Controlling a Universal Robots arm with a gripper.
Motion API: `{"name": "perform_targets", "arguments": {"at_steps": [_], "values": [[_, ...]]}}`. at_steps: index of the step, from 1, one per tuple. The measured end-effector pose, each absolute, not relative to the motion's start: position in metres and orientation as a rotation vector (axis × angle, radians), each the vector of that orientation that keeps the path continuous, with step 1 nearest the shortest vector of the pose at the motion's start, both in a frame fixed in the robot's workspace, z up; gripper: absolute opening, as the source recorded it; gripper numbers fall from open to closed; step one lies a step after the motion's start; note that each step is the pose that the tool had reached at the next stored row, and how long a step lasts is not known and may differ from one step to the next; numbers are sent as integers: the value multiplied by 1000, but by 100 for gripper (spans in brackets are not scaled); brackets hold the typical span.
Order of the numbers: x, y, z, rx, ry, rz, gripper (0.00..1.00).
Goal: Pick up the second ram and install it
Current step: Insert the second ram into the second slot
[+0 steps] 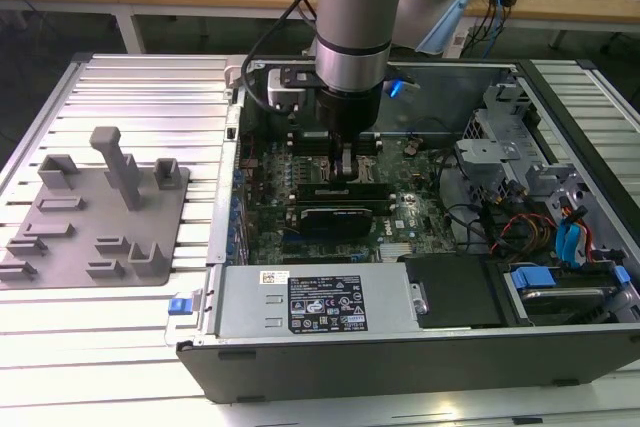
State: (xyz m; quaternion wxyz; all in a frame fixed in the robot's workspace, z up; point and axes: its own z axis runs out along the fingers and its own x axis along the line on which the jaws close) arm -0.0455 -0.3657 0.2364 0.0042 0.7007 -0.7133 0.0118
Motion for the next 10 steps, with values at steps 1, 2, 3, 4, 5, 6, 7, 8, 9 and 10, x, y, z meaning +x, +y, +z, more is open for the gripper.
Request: {"name": "perform_targets", "arguments": {"at_steps": [1,2,3,4,5,6,7,8,9,10], "values": [[-45,-366,236,2198,-2232,37,9],[-45,-366,236,2199,-2231,37,9],[-45,-366,236,2199,-2231,37,9],[-45,-366,236,2200,-2231,37,9],[-45,-366,236,2200,-2231,37,9],[-45,-366,236,2200,-2231,37,9],[-45,-366,236,2200,-2230,37,9],[-45,-366,236,2200,-2230,37,9],[-45,-366,236,2200,-2230,37,9],[-45,-366,236,2200,-2230,37,9]]}}
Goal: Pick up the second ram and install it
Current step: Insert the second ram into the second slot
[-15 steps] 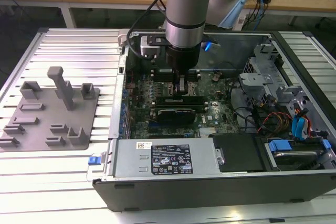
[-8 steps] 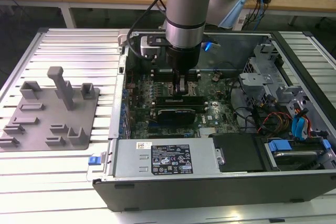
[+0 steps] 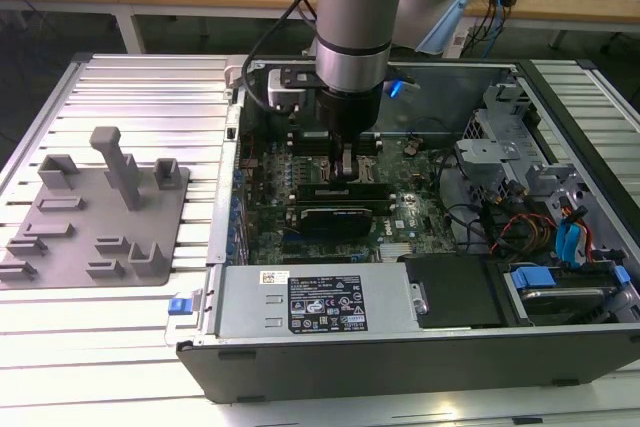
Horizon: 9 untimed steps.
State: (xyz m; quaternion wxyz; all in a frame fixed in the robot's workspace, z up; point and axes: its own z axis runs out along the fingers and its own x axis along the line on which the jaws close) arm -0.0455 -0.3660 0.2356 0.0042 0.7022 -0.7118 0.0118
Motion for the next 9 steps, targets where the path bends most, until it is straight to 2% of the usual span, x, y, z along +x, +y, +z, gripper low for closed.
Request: {"name": "perform_targets", "arguments": {"at_steps": [9], "values": [[-46,-366,233,2200,-2230,37,9]]}}
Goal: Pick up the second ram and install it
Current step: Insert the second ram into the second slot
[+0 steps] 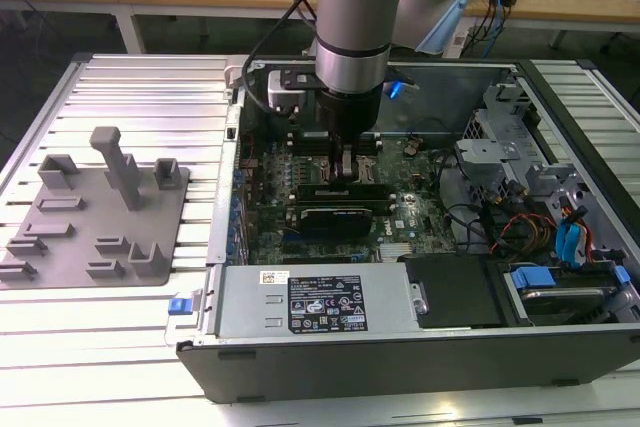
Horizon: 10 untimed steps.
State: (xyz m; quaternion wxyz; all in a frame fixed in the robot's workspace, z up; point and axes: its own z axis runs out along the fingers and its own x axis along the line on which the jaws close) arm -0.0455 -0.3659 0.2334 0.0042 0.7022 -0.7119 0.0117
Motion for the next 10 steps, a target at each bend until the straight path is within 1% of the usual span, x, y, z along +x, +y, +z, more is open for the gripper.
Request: {"name": "perform_targets", "arguments": {"at_steps": [10], "values": [[-46,-366,229,2200,-2230,37,9]]}}
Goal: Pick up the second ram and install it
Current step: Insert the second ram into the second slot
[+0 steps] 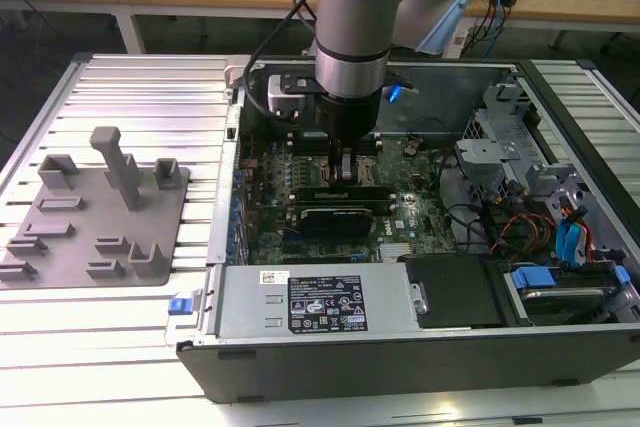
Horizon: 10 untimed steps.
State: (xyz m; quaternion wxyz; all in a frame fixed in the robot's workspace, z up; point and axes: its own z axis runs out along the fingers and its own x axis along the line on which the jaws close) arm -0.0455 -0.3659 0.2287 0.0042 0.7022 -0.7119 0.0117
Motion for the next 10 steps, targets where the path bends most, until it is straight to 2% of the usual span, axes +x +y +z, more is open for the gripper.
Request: {"name": "perform_targets", "arguments": {"at_steps": [8,9,10], "values": [[-46,-366,226,2200,-2231,37,9],[-46,-366,226,2200,-2231,37,10],[-46,-366,226,2200,-2230,37,16]]}}
